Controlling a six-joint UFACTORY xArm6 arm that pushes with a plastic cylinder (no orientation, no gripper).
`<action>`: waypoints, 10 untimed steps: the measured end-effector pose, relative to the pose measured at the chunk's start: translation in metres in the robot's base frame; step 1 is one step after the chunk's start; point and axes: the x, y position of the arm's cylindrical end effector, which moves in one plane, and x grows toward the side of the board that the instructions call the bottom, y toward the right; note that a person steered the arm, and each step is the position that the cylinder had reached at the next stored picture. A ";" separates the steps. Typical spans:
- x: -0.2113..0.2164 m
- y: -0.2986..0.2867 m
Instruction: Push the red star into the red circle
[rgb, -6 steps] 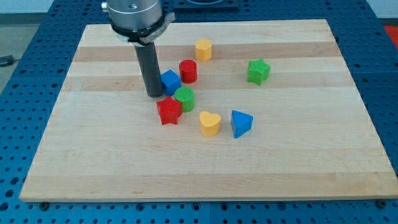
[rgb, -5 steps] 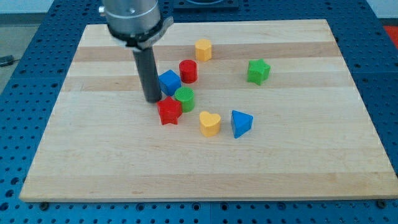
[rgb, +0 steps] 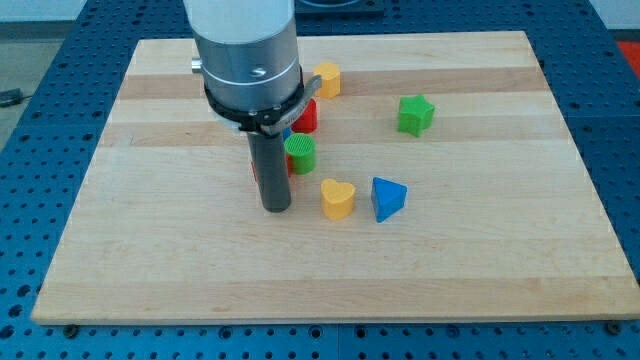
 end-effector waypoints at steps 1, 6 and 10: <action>0.025 -0.023; -0.049 -0.012; -0.022 0.010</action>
